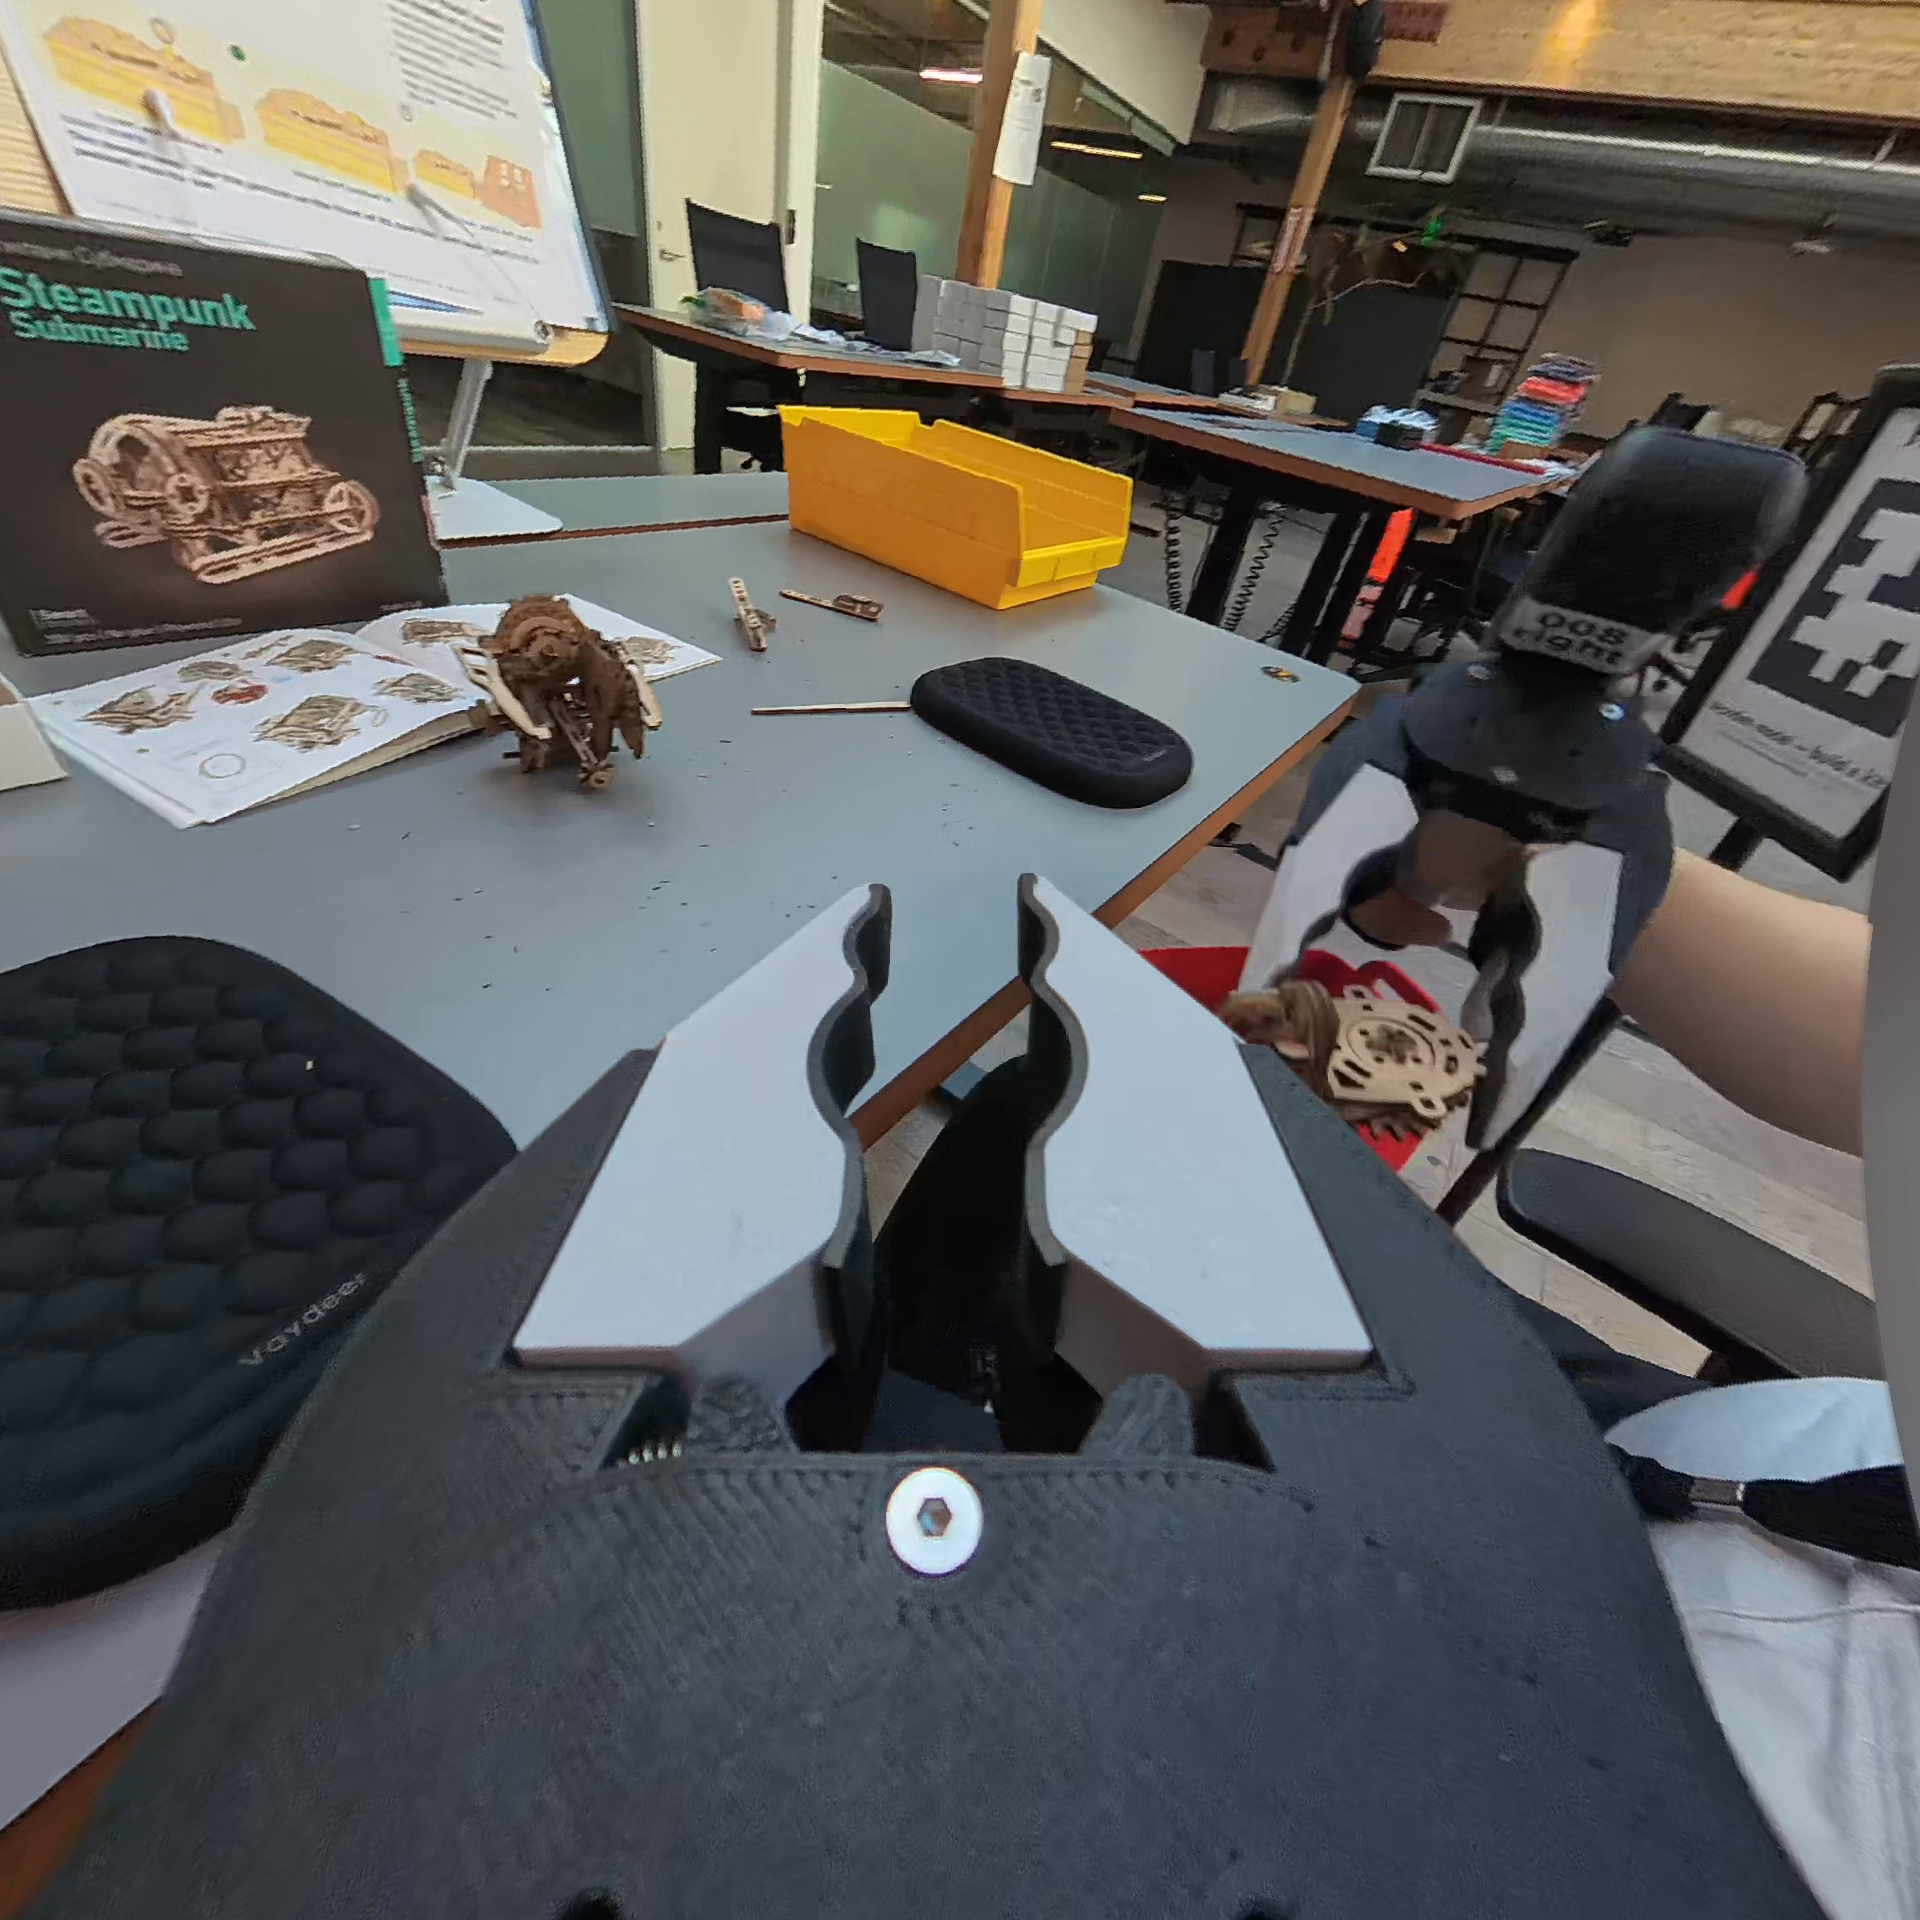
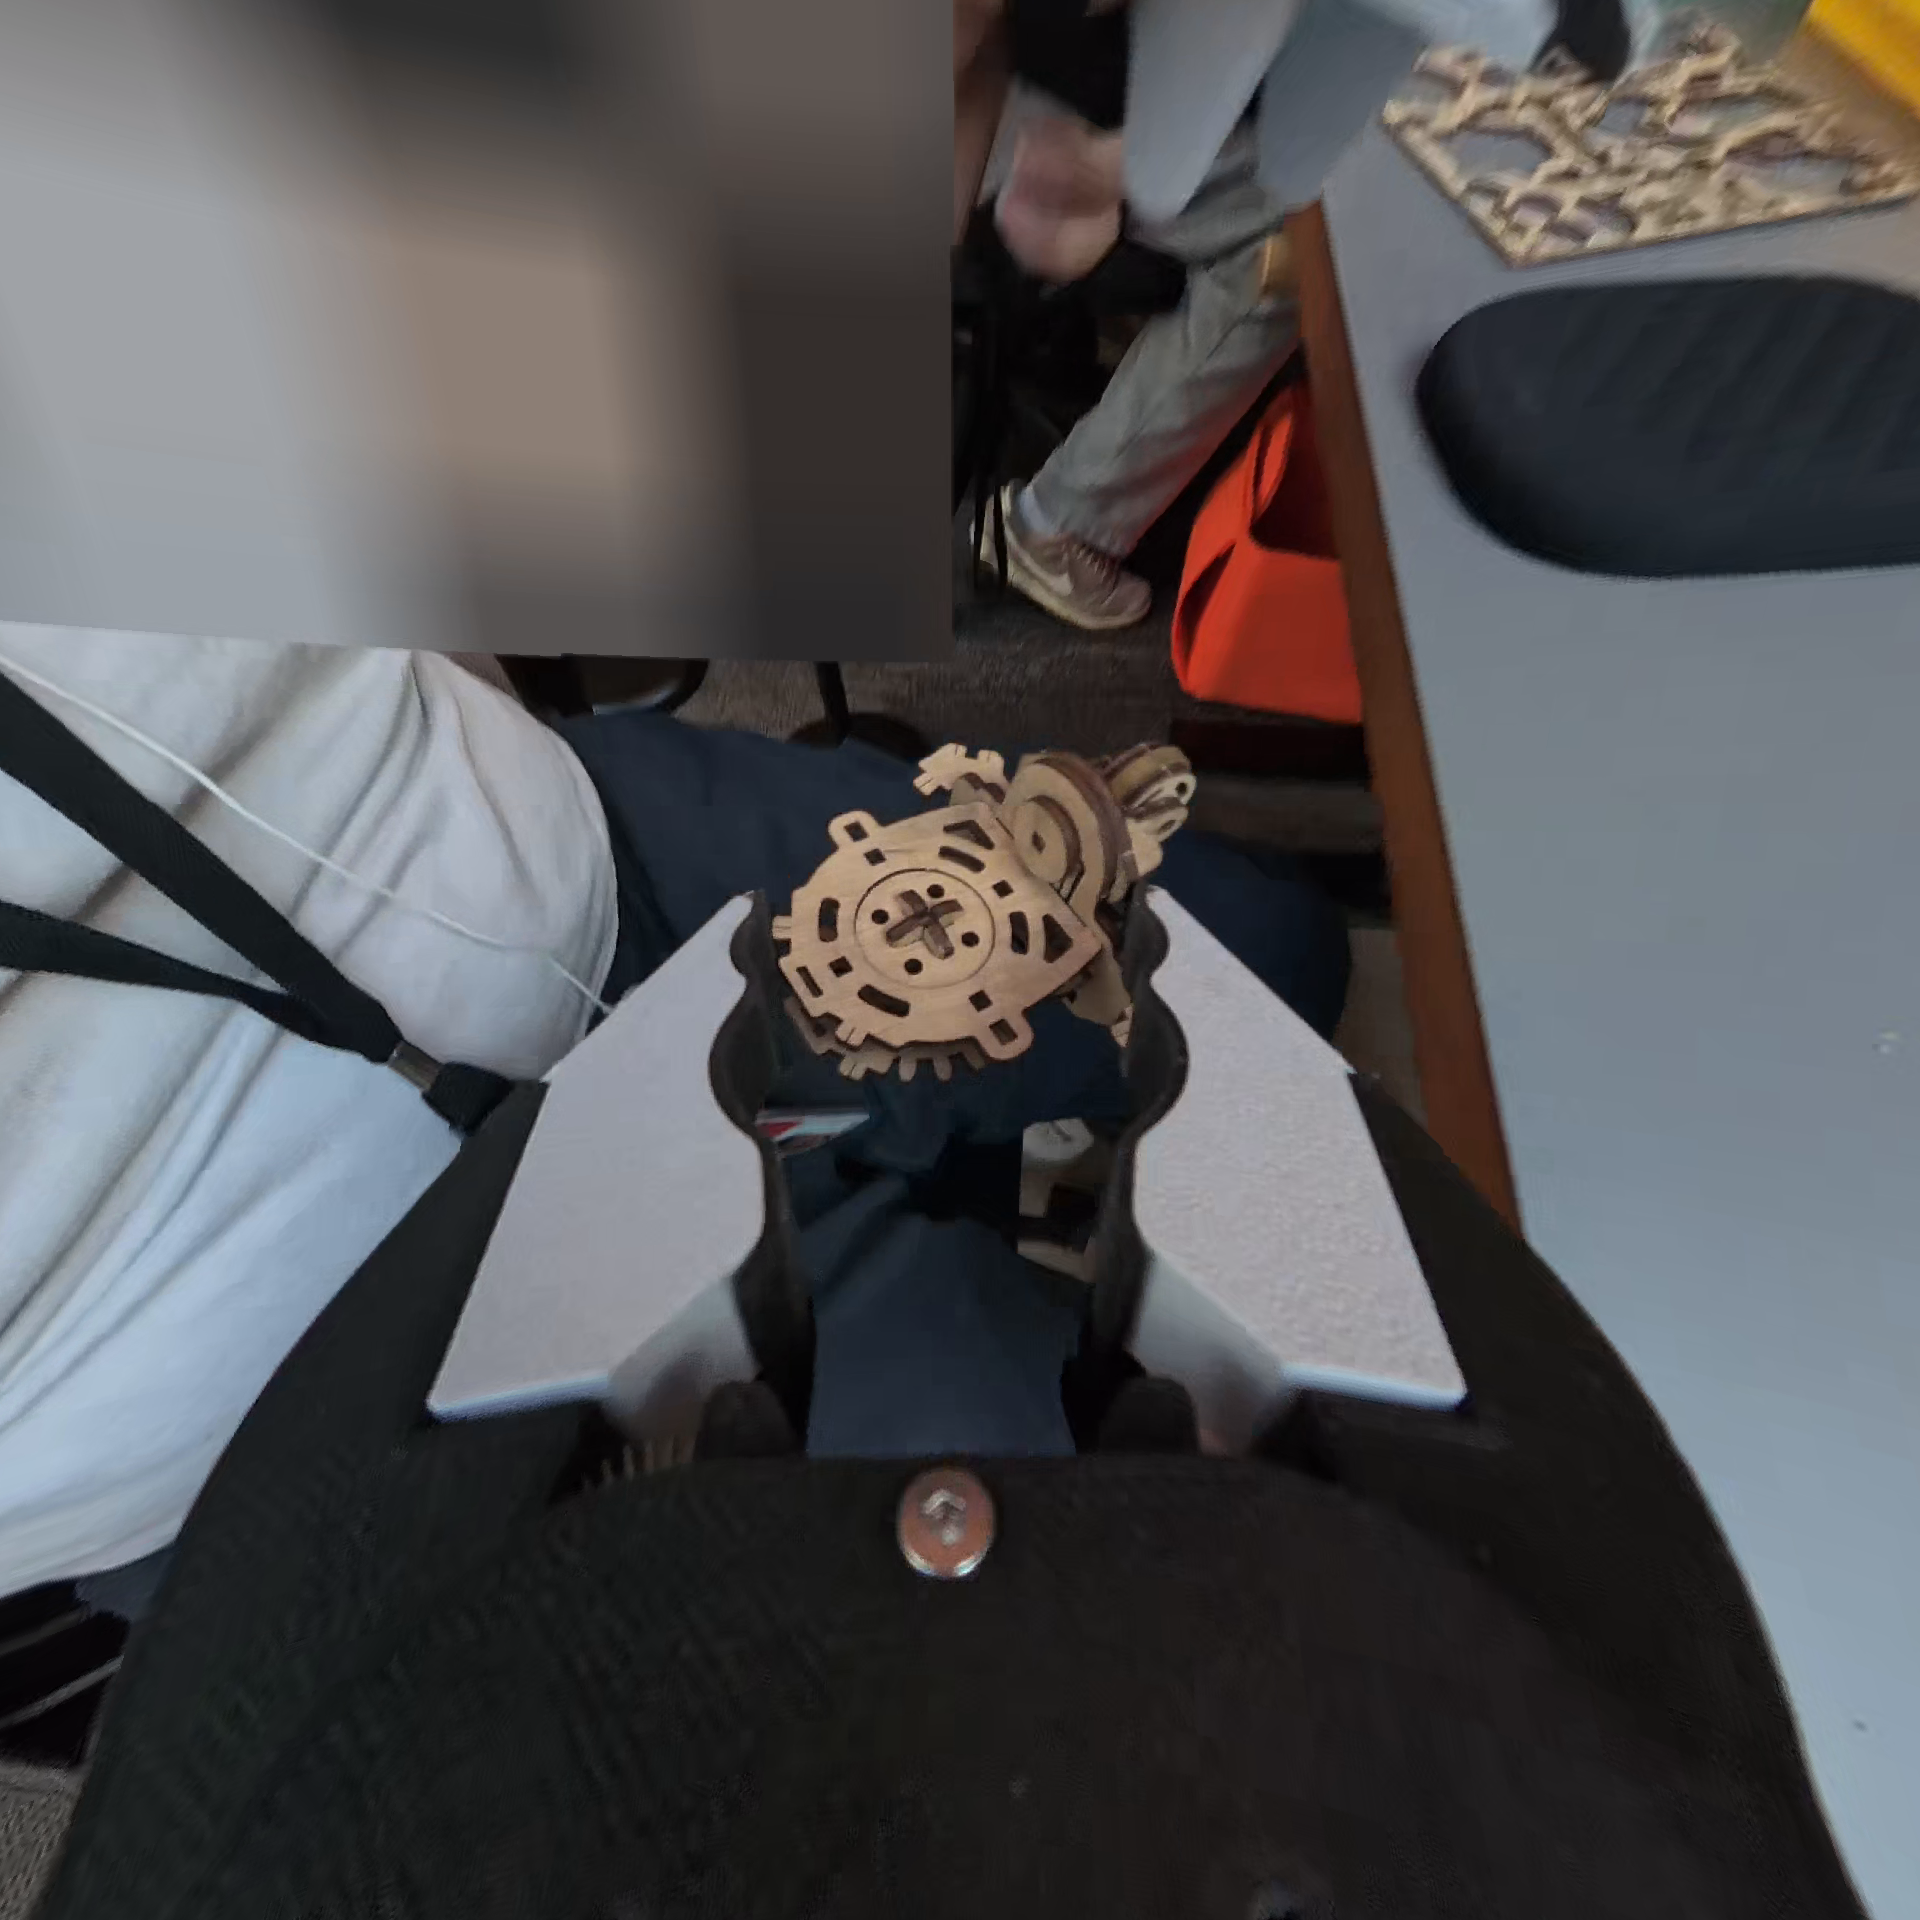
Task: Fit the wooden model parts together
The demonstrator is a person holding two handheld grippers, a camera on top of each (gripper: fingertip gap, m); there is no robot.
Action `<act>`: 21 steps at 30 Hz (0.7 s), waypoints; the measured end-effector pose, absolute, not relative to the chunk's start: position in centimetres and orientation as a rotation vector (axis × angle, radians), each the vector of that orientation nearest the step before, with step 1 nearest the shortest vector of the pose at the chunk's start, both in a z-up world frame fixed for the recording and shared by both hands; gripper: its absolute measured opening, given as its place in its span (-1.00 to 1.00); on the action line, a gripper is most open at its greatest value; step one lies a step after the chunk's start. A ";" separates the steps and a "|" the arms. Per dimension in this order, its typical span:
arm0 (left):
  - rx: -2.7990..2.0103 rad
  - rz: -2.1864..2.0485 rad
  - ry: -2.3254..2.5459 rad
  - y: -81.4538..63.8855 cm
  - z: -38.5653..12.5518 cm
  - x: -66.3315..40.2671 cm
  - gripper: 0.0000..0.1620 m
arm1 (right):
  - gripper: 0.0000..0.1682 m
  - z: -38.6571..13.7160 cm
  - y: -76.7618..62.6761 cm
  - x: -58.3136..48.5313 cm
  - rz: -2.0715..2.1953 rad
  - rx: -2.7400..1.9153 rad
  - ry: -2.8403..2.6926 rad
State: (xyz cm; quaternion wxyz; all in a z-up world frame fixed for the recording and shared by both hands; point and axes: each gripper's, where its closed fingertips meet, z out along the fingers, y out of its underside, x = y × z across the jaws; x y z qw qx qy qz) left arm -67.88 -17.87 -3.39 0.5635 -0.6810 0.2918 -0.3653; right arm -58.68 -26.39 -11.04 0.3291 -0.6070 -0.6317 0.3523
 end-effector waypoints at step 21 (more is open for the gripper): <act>-1.537 -0.867 0.854 -8.2 -5.6 -64.1 -0.80 | -0.21 -5.0 -8.4 -63.8 1.603 -1.608 -1.367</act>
